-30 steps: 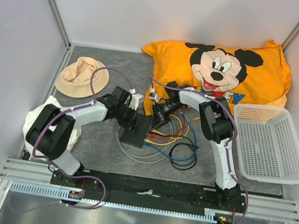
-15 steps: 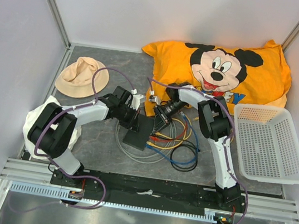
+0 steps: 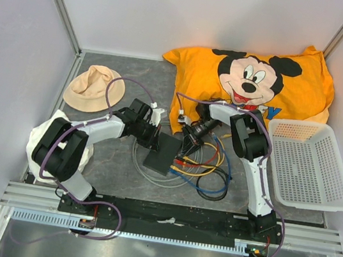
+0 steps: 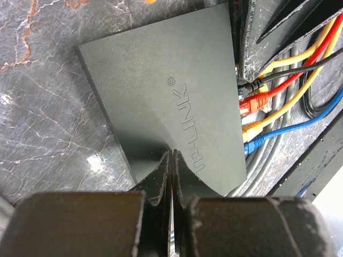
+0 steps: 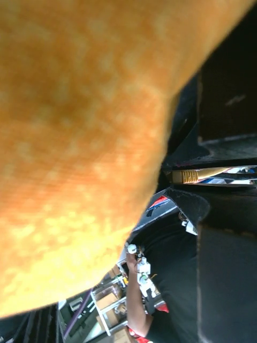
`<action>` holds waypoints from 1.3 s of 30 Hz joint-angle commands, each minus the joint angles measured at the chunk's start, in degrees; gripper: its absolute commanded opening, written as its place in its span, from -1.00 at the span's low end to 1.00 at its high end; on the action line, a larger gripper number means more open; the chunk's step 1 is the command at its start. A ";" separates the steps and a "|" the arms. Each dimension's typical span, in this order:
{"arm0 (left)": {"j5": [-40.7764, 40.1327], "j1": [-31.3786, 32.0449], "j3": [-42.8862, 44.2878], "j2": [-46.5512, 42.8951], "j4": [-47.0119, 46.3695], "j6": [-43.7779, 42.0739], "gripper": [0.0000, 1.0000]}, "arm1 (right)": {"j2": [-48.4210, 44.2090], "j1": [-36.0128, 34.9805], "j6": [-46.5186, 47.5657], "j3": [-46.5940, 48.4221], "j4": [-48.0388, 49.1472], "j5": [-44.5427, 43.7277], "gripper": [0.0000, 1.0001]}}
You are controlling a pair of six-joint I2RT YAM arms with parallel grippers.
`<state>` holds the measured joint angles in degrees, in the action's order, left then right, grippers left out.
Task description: Pull the plug from the switch port
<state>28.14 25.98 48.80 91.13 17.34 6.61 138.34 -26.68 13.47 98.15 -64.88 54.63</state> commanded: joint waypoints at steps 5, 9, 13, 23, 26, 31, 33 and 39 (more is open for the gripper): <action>-2.48 -0.23 0.16 0.80 0.76 -0.28 -0.97 | -1.04 -0.13 0.32 -3.49 5.38 -19.30 -1.00; -2.30 -0.31 0.16 0.80 0.85 -0.37 -0.97 | -5.97 0.83 2.34 -1.48 5.38 -17.28 -1.00; -2.30 -0.31 -0.02 0.45 0.76 -0.37 -0.97 | -11.42 3.81 2.78 1.08 5.56 -21.74 -1.00; -1.95 -0.31 -0.02 0.45 0.76 -0.46 -0.97 | -18.03 13.49 -1.16 -3.31 11.70 -37.20 -1.00; -1.95 -0.31 -0.10 0.36 0.76 -0.46 -0.97 | -17.58 15.34 -3.01 -3.58 13.29 -40.30 -1.00; -1.95 -0.31 -0.11 0.19 0.67 -0.46 -0.97 | -16.88 15.78 -3.45 -3.66 13.55 -41.18 -0.93; -1.86 -0.31 -0.10 0.36 0.67 -0.55 -0.97 | -16.09 15.78 -3.63 -3.75 13.38 -41.27 -0.79; -1.77 -0.31 -0.10 0.27 0.67 -0.55 -0.97 | -14.42 15.87 -1.79 -3.05 12.94 -39.34 -0.25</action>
<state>28.23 25.93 48.80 91.13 17.32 6.61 122.13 -11.81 11.99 94.74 -52.97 17.50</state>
